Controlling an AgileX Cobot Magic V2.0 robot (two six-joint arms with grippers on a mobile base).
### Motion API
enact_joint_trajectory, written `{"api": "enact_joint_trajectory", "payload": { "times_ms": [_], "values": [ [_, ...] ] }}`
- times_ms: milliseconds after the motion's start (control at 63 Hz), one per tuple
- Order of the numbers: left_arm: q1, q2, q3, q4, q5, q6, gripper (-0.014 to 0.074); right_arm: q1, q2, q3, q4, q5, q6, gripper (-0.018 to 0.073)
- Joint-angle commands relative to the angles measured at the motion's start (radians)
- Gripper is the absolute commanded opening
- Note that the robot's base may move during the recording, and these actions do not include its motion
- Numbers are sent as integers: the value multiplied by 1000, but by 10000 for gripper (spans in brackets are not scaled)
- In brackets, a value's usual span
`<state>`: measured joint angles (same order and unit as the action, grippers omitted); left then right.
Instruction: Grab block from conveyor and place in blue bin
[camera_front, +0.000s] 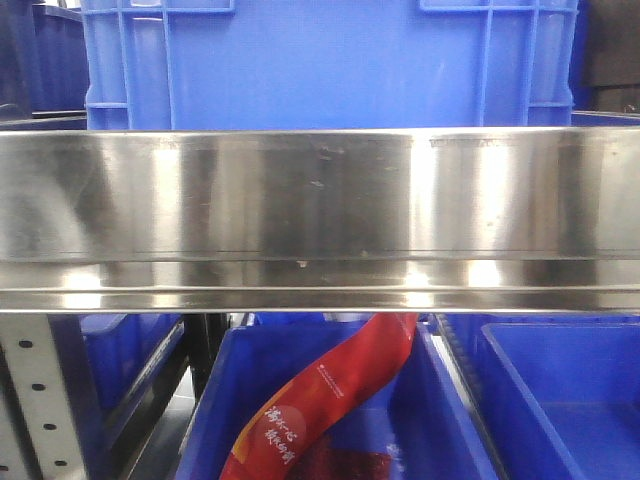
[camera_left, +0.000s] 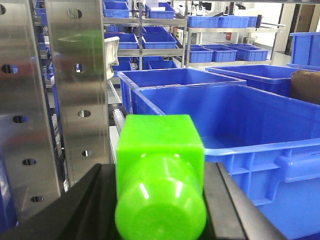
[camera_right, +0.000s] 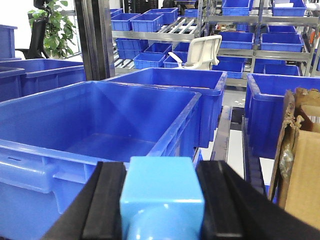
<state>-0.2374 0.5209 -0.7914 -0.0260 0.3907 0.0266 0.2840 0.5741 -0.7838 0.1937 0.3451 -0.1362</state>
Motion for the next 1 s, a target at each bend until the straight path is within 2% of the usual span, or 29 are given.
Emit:
{"api": "enact_joint_trajectory", "payload": {
  "times_ms": [0,254,555,984],
  "values": [
    [-5,-6,-5,-6,-20,-1,-111,3,-3,1,-1,-16,-4,-167],
    [-5,-6,-5,-6,-22,-1,-111,3,-3,1,-1,-16,-4,-167],
    [-5,-6,-5,-6,-126,-1,-111,3,-3,1,-1,-16,-4,-167],
    [-5,0,-5,-12,-109,-1,-111,3,-1,1,-1,-120,-4,-167]
  ]
}}
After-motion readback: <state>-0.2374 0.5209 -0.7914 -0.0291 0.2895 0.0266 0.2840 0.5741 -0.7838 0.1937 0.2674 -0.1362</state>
